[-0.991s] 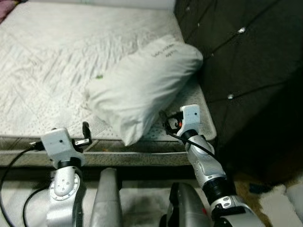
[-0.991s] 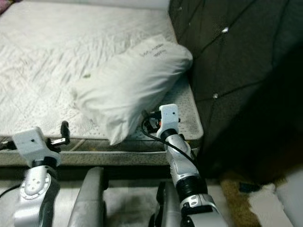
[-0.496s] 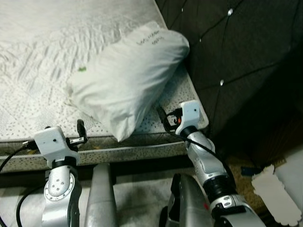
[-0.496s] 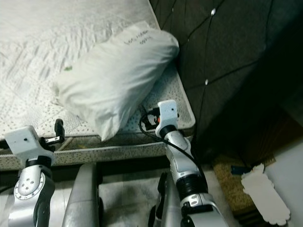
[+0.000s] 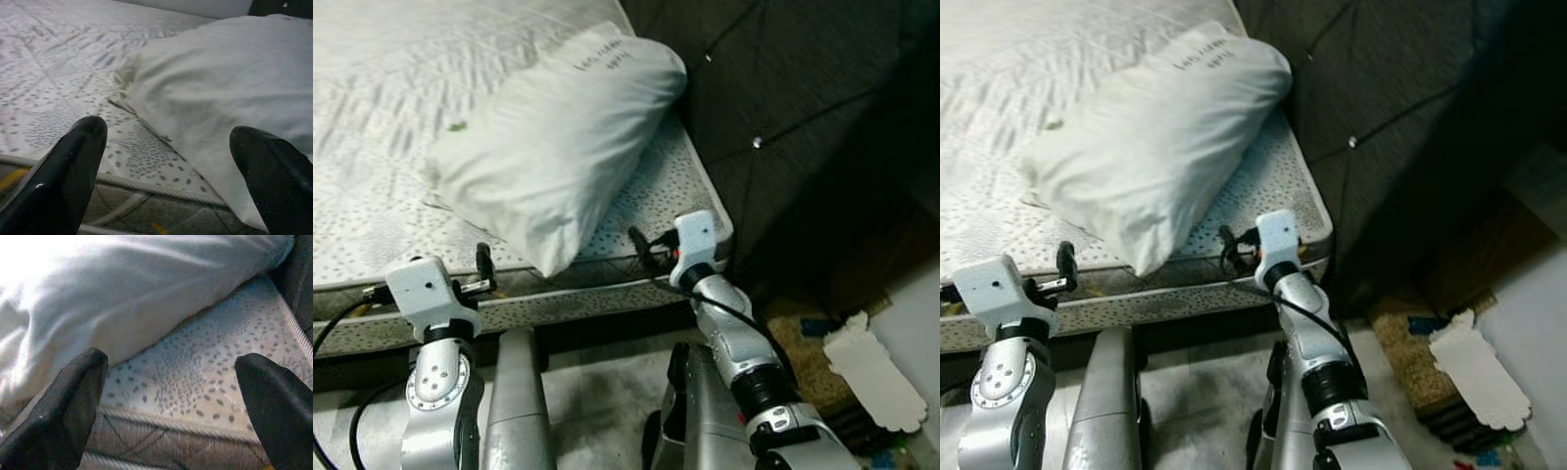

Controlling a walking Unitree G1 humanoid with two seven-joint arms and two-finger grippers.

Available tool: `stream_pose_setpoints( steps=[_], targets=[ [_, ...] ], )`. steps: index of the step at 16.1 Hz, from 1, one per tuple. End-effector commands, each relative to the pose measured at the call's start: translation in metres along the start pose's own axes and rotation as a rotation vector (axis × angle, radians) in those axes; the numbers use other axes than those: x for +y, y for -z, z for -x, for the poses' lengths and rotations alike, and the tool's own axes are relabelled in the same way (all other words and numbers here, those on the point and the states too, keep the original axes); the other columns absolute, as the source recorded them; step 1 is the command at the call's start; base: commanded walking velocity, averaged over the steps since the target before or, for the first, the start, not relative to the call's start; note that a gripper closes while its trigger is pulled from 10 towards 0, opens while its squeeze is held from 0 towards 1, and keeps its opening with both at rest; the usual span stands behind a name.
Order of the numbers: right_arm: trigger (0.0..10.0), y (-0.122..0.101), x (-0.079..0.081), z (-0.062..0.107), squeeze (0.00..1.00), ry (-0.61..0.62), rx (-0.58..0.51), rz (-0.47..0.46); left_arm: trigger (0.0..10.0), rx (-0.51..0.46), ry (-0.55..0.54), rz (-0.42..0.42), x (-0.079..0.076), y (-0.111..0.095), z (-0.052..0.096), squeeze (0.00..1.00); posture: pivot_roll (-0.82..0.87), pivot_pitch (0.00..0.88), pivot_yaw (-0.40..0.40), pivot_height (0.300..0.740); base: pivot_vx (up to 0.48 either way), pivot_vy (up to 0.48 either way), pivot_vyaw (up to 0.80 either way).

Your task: Clean up the room

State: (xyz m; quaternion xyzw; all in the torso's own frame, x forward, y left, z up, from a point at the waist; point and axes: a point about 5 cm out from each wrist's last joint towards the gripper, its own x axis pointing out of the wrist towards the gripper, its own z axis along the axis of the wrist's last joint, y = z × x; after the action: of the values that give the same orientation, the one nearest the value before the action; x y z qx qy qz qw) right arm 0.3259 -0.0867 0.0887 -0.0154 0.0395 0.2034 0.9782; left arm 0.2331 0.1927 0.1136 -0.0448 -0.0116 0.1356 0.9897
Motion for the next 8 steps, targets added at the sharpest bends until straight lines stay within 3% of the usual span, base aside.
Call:
stream_pose_setpoints(
  steps=[1,3,8],
  targets=[
    [10.0,-0.0019,-0.0002,-0.0022,0.0,-0.026,0.008,0.023,10.0,-0.02,0.02,0.011,-0.003,-0.0041,-0.0002,0.0,0.17,0.144,-0.084,0.525,0.356,0.0,0.0],
    [10.0,-0.0028,0.0013,-0.0026,0.0,-0.037,0.002,0.034,10.0,-0.021,0.024,0.012,-0.0038,-0.0043,-0.0003,0.0,0.17,0.142,-0.084,0.525,0.379,0.0,0.8],
    [10.0,-0.0019,0.0007,-0.0035,0.0,-0.033,0.013,0.023,10.0,-0.014,0.028,0.013,-0.0048,-0.0035,-0.0017,0.0,0.17,0.136,-0.081,0.525,0.353,0.0,0.0]
  ],
)
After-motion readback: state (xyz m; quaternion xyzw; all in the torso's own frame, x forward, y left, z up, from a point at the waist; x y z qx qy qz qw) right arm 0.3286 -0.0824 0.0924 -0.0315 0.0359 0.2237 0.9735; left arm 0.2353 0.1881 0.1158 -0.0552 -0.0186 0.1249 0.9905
